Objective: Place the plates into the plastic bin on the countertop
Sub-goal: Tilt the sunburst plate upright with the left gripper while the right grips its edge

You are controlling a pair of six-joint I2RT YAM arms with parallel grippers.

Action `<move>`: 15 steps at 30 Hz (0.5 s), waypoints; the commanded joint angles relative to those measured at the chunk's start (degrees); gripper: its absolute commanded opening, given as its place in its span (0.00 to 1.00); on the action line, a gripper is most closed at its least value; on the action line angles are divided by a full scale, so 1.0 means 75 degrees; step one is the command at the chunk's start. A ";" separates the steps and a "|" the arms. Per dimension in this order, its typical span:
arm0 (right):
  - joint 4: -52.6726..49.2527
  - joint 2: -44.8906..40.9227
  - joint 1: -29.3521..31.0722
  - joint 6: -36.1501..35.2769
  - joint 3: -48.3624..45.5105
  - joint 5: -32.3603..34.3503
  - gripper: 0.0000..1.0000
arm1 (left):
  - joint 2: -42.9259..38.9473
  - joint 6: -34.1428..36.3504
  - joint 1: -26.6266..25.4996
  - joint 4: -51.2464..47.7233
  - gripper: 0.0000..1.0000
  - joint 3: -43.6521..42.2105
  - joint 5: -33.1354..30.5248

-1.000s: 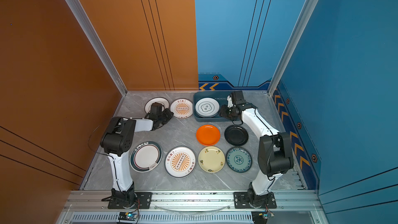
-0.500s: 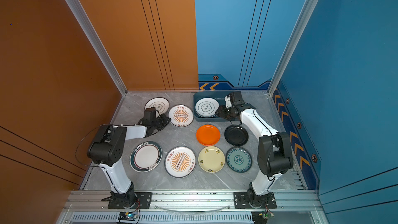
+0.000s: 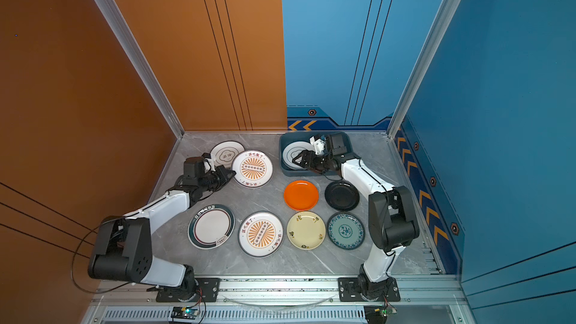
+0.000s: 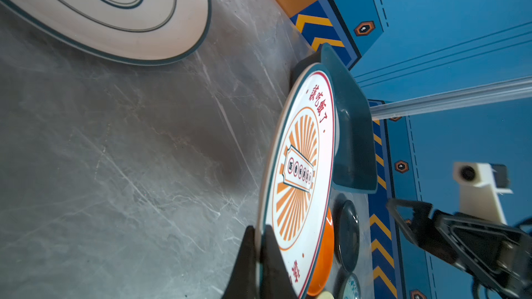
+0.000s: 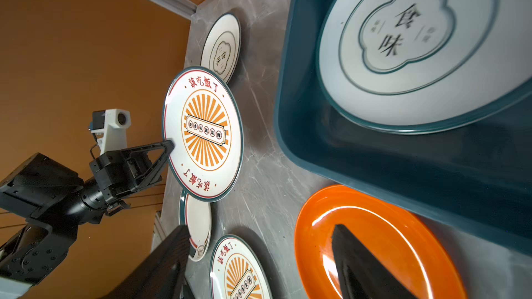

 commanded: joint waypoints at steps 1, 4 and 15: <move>0.0548 0.0402 0.0157 0.0234 0.0292 -0.0858 0.79 | -0.0321 0.0291 -0.0004 -0.0361 0.00 0.0090 0.1054; 0.0981 0.0621 0.0267 0.0500 0.0315 -0.1216 0.77 | -0.0405 0.0178 -0.0093 -0.0285 0.00 0.0247 0.1461; 0.1242 0.0748 0.0434 0.0646 0.0364 -0.1917 0.70 | -0.0061 -0.0167 -0.0498 0.0188 0.00 0.0976 0.1844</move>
